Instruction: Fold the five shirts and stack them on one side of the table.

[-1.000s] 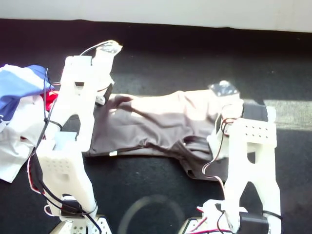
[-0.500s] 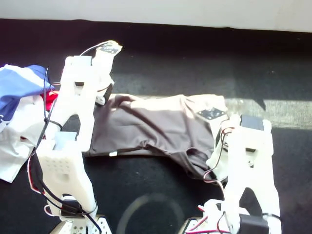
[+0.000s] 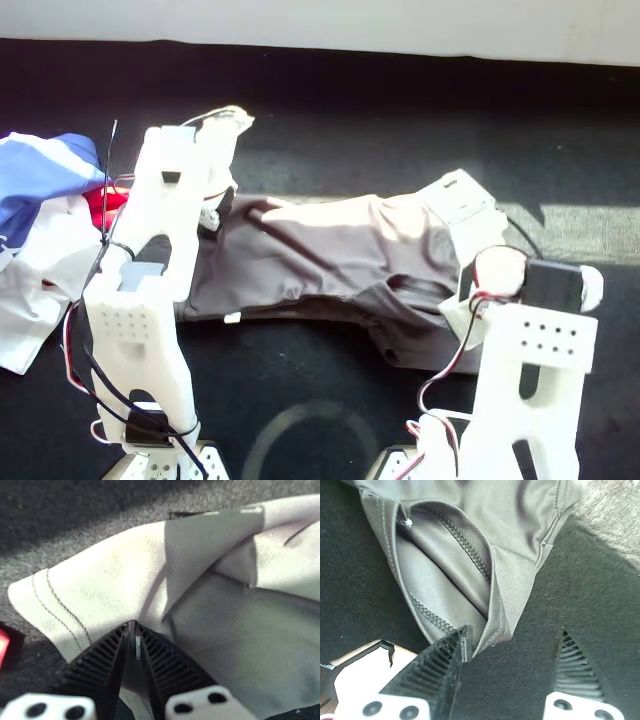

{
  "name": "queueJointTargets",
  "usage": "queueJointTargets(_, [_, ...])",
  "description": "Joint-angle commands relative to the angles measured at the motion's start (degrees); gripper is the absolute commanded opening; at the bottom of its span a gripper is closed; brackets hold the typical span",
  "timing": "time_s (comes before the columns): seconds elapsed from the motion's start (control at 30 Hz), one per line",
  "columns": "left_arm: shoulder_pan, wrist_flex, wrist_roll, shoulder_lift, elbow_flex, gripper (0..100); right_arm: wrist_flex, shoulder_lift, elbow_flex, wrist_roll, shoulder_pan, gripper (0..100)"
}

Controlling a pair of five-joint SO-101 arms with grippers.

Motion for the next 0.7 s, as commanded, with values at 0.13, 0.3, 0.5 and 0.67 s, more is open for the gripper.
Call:
queueJointTargets(0.13, [1.0, 0.2, 0.3, -0.6, -0.7, 1, -1.8, -0.9, 2.5, -0.4, 0.1, 25.9])
queueJointTargets(0.3, [1.0, 0.3, 0.3, -0.6, -0.7, 1, -19.6, 1.1, 17.6, -14.8, -2.8, 25.9])
queueJointTargets(0.5, [1.0, 0.4, 0.3, -0.6, -0.7, 1, -30.4, 6.5, 23.3, -27.7, -12.1, 25.9])
queueJointTargets(0.67, [0.8, 0.4, 0.3, -0.7, -0.7, 1, -23.7, 8.6, 17.3, -29.2, -13.9, 25.9])
